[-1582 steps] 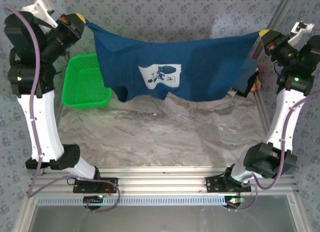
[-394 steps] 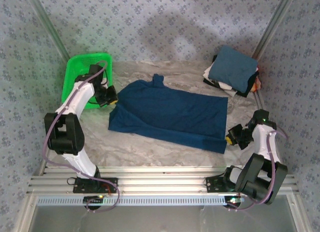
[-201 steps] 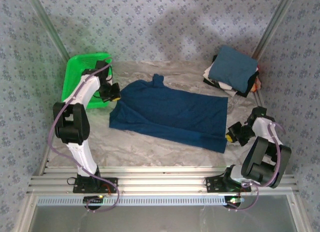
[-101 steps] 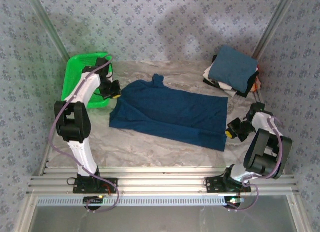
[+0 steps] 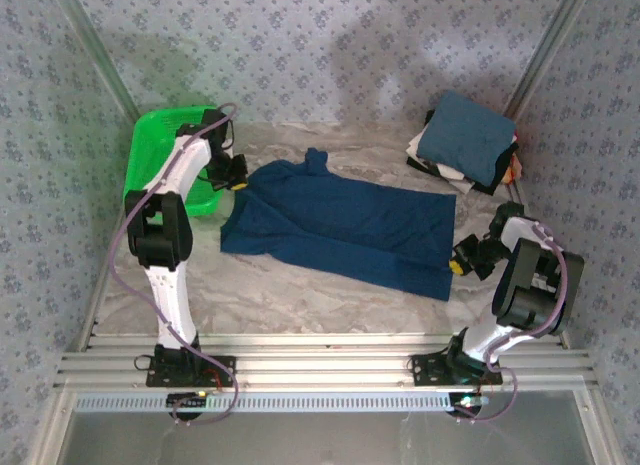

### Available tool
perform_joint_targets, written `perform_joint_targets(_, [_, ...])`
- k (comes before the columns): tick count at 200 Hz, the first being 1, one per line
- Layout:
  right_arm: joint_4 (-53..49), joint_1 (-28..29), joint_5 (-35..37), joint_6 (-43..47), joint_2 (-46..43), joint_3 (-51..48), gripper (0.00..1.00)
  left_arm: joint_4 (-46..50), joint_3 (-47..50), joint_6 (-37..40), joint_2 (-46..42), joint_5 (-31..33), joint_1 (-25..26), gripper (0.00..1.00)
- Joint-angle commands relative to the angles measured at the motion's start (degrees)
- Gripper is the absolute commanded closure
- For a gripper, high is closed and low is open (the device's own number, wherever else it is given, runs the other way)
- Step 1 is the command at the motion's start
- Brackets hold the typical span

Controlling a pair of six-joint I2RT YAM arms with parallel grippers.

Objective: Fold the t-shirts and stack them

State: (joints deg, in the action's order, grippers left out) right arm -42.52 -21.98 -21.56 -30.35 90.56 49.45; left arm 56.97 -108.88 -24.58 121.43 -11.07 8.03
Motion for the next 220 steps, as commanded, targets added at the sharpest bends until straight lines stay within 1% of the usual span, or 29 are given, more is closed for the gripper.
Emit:
perform_joint_targets(1, [0.23, 0.32, 1.7, 1.08, 1.3, 1.89, 0.97, 1.7, -4.49, 0.76, 1.95, 0.23, 0.49, 1.0])
perform_joint_targets(7, [0.29, 0.34, 1.77, 1.04, 1.56, 1.96, 0.94, 1.61, -4.94, 0.69, 2.25, -0.31, 0.49, 0.99])
perform_joint_targets(10, [0.27, 0.32, 1.78, 1.08, 1.63, 2.11, 0.91, 1.45, -5.1, 0.67, 2.39, -0.82, 0.49, 0.93])
perform_joint_targets(13, [0.25, 0.35, 1.73, 1.0, 1.77, 2.14, 0.87, 1.25, -5.19, 0.67, 2.44, -1.4, 0.56, 0.83])
perform_joint_targets(17, [0.18, 0.36, 1.61, 1.11, 1.88, 2.26, 0.8, 0.76, -5.2, 0.57, 2.5, -2.11, 0.58, 0.7])
perform_joint_targets(22, [-0.02, 0.36, 1.48, 1.14, 1.96, 2.48, 0.7, 0.38, -5.22, 0.39, 2.37, -2.81, 0.66, 0.59])
perform_joint_targets(30, [-0.1, 0.44, 1.11, 1.23, 1.58, 2.81, 0.62, 0.3, -5.55, -0.08, 1.96, -3.27, 0.76, 0.46])
perform_joint_targets(35, [-0.12, 0.49, 0.87, 1.28, 1.19, 2.89, 0.6, 0.29, -5.64, -0.48, 1.46, -3.75, 0.76, 0.41])
perform_joint_targets(38, [-0.11, 0.58, 0.82, 1.36, 0.63, 3.02, 0.55, 0.29, -5.65, -0.74, 1.09, -4.16, 0.76, 0.38])
perform_joint_targets(46, [-0.45, 0.77, 0.95, 1.59, -1.17, 3.17, 0.44, 0.05, -5.34, -1.51, -0.58, -5.09, 0.78, 0.32])
perform_joint_targets(52, [-0.91, 0.91, 1.08, 1.84, -2.71, 3.35, 0.38, -0.36, -4.57, -2.26, -2.18, -5.75, 0.76, 0.28])
perform_joint_targets(59, [-1.83, 0.89, 0.91, 1.97, -4.34, 3.33, 0.34, -1.04, -3.25, -3.1, -4.48, -6.35, 0.78, 0.25])
perform_joint_targets(69, [-3.09, 0.88, 0.66, 2.18, -7.56, 3.28, 0.29, -1.84, 0.09, -4.08, -7.82, -7.77, 0.78, 0.22])
perform_joint_targets(75, [-3.89, 1.08, 0.5, 2.05, -9.66, 3.19, 0.16, -2.03, 1.91, -4.46, -9.77, -8.55, 0.84, 0.21])
perform_joint_targets(82, [-4.94, 1.59, 0.26, 1.79, -12.16, 3.02, 0.07, -2.04, 4.33, -4.83, -12.37, -8.92, 0.89, 0.2])
perform_joint_targets(87, [-6.18, 2.2, 0.14, 1.57, -14.31, 2.76, 0.04, -2.1, 6.48, -5.14, -14.27, -9.23, 0.93, 0.19])
perform_joint_targets(98, [-8.24, 3.38, -0.23, 0.97, -17.65, 2.1, 0.02, -2.57, 11.66, -5.77, -18.86, -10.07, 0.95, 0.17])
perform_joint_targets(101, [-8.71, 3.74, -0.36, 0.64, -18.63, 1.85, 0.02, -2.79, 13.34, -5.97, -20.1, -10.26, 0.94, 0.11])
perform_joint_targets(104, [-9.31, 4.15, -0.45, 0.36, -19.5, 1.41, 0.02, -2.82, 15.03, -6.08, -21.18, -10.36, 0.93, 0.1])
perform_joint_targets(131, [-12.18, 9.53, 0.31, -4.71, -26.87, -2.87, 0.02, -2.65, 29.46, -7.0, -29.97, -9.48, 0.12, 0.09])
perform_joint_targets(154, [-13.0, 13.52, 2.67, -7.91, -31.13, -7.02, 0.02, -4.99, 39.32, -7.76, -32.91, -9.94, -2.11, 0.13])
perform_joint_targets(185, [-11.34, 15.87, 3.26, -10.02, -32.3, -10.76, 0.03, -7.83, 43.53, -7.0, -32.02, -8.06, -5.29, 0.26])
perform_joint_targets(194, [-10.51, 16.83, 3.8, -10.46, -31.8, -10.99, 0.03, -8.18, 43.91, -6.4, -31.25, -7.08, -6.06, 0.31])
perform_joint_targets(220, [-6.36, 19.22, 3.83, -11.21, -29.54, -11.86, 0.02, -11.17, 45.28, -5.42, -28.4, -5.09, -7.32, 0.39])
